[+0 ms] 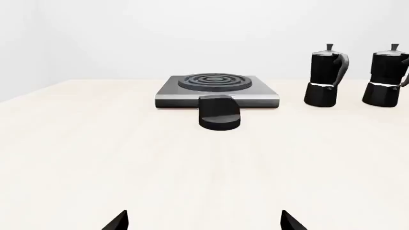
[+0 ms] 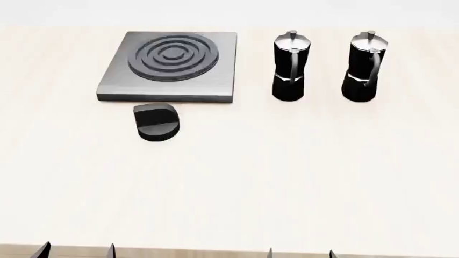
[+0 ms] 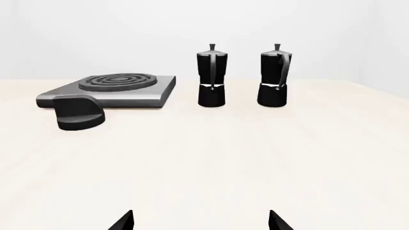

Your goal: Turn off the stove.

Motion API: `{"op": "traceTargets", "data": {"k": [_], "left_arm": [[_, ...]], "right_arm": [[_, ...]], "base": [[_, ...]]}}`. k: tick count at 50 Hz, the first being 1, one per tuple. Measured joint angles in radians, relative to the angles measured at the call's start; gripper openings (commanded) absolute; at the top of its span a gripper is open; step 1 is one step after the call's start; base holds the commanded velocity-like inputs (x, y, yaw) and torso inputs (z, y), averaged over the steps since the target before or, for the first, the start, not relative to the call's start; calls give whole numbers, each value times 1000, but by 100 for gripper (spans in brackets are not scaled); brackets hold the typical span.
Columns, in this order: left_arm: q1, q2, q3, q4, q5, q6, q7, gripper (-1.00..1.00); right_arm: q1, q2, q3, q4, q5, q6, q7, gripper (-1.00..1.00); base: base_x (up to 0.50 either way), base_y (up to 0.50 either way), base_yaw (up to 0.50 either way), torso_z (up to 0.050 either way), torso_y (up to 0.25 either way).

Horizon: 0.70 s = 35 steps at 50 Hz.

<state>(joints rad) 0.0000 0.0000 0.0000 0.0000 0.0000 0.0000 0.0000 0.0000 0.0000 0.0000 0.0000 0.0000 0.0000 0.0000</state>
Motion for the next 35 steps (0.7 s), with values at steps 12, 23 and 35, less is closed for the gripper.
{"op": "traceTargets", "data": {"k": [12,23,35], "left_arm": [[-1,-25,31,-6,-16,2,-28,100],[-2,-48,60,-7,-39,-11,-46,100],[-5,-68,86,-9,-60,-26,-60,100]], "right_arm": [[1,21,-28,2,18,0,31,100],[37,37,-39,81,29,135,89,100],[40,53,-58,80,61,115,99,100]], "base": [[0,0,0,0,0],[0,0,0,0,0],[0,0,0,0,0]]}}
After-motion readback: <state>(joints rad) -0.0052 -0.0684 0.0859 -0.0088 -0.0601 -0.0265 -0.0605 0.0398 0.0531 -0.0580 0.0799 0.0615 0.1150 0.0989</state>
